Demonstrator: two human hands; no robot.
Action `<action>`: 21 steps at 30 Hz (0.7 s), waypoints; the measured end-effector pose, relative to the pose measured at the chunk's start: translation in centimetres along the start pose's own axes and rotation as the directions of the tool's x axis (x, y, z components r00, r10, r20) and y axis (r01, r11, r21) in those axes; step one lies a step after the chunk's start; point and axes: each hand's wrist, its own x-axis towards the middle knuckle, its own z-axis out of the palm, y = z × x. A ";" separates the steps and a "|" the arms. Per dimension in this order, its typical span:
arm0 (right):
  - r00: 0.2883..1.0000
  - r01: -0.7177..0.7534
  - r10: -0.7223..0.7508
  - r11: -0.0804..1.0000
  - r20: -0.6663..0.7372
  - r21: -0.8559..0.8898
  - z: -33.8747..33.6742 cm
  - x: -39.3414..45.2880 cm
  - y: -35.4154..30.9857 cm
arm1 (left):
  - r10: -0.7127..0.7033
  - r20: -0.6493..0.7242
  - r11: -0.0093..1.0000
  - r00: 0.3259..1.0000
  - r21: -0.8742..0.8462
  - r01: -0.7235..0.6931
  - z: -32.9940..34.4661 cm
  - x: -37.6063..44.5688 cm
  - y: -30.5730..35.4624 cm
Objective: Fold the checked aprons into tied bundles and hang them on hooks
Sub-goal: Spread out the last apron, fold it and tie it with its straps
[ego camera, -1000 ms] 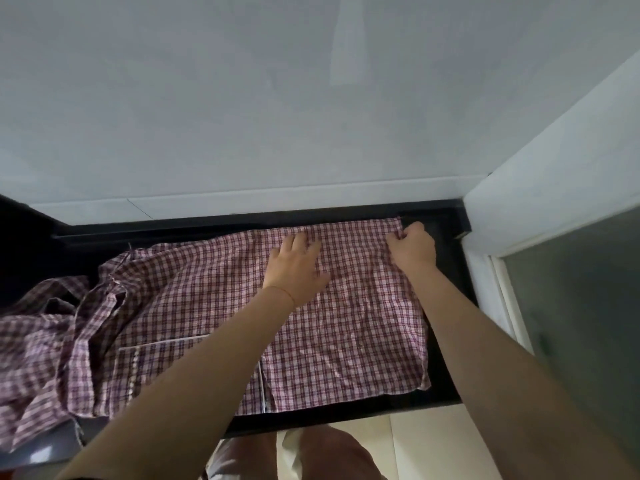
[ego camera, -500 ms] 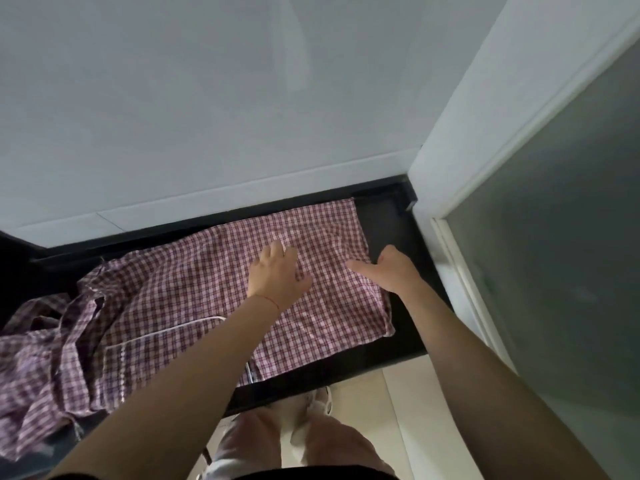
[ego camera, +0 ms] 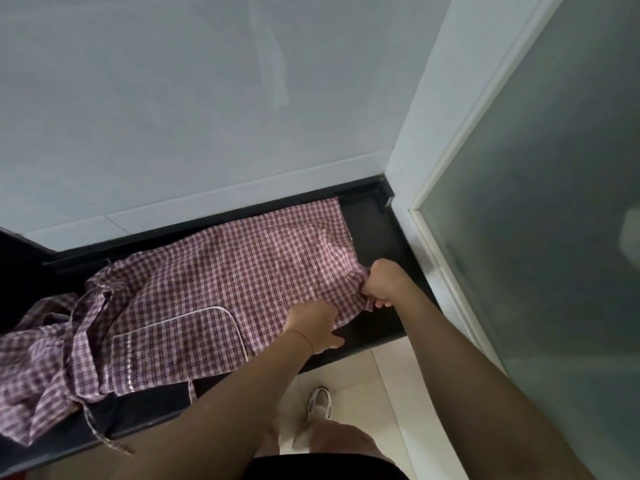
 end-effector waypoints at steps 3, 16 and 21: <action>0.996 0.073 -0.054 0.952 -0.073 0.296 -0.5 -0.1 0.5 | -0.081 -0.110 0.996 0.991 -0.049 0.076 -0.2 0.0 -0.1; 0.993 0.042 -0.075 0.941 0.087 0.335 -0.4 -0.7 -1.1 | -0.423 -0.064 0.846 0.904 -0.384 0.369 -3.5 -0.2 -5.8; 0.998 0.002 -0.022 0.940 0.054 0.341 -1.7 -0.5 -0.4 | -0.430 -0.076 0.818 0.899 -0.454 0.353 -3.5 -0.2 -6.5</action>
